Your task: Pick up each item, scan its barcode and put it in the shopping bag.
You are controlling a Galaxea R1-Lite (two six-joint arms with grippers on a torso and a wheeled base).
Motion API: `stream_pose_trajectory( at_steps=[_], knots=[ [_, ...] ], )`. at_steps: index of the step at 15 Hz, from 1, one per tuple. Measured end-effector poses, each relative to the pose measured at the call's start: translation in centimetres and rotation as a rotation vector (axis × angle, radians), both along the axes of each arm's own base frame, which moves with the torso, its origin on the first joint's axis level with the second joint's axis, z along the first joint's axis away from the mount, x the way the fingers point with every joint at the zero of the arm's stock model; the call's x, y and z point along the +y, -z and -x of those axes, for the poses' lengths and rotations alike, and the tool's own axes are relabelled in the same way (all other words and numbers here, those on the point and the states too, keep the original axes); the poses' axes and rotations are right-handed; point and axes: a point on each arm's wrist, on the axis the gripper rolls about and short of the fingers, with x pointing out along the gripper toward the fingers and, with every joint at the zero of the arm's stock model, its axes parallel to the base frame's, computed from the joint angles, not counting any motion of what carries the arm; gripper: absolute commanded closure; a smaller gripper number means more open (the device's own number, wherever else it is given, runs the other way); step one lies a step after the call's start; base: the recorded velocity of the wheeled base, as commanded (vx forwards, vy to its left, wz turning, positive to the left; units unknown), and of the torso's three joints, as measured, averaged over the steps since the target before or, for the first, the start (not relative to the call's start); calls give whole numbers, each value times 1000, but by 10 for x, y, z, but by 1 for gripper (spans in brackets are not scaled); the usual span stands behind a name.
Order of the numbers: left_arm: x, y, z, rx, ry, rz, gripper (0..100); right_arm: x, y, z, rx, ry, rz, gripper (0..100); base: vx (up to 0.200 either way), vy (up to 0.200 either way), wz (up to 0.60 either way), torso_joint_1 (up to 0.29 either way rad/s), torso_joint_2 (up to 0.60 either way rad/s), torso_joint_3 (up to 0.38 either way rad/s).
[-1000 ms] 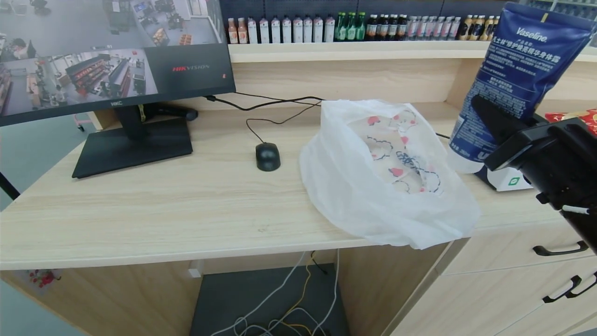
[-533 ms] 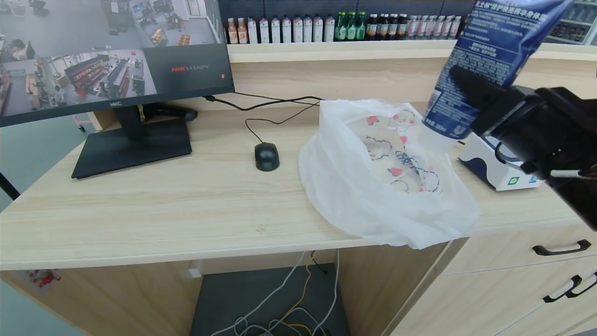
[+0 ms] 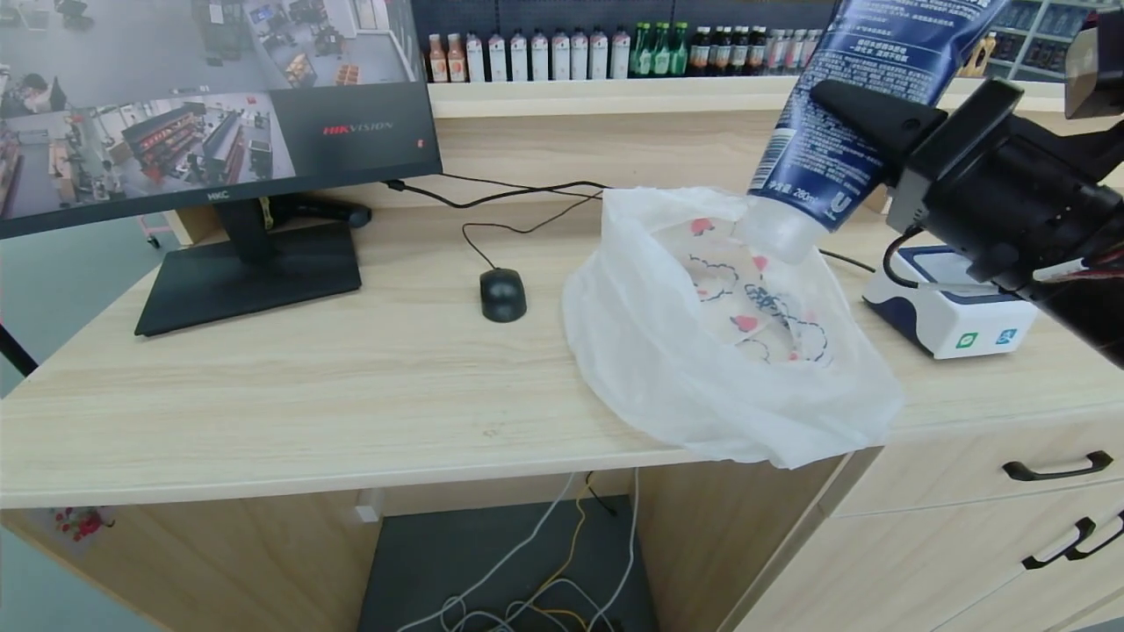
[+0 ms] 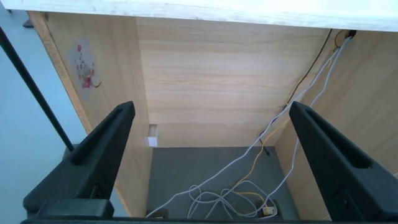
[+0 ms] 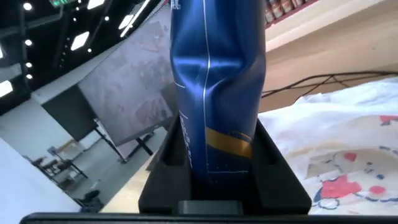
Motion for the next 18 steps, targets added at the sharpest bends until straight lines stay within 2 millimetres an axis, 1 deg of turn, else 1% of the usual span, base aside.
stream_pose_trajectory(
  at_steps=[4,6,7,9,12,14,16,18],
  knots=[
    [0,0,0,0,0,0,0,2,7,-9,189,-116,-205,100,0,0,0,0,0,0],
    [0,0,0,0,0,0,0,4,5,-14,273,-209,-303,100,0,0,0,0,0,0],
    [0,0,0,0,0,0,0,3,5,-17,294,-247,-308,100,0,0,0,0,0,0],
    [0,0,0,0,0,0,0,-6,6,-30,327,-297,-267,100,0,0,0,0,0,0],
    [0,0,0,0,0,0,0,-24,11,-51,425,-311,-215,100,0,0,0,0,0,0],
    [0,0,0,0,0,0,0,-33,12,-62,450,-315,-192,100,0,0,0,0,0,0],
    [0,0,0,0,0,0,0,-36,13,-69,448,-325,-170,100,0,0,0,0,0,0],
    [0,0,0,0,0,0,0,-33,15,-71,456,-333,-165,100,0,0,0,0,0,0]
  ],
)
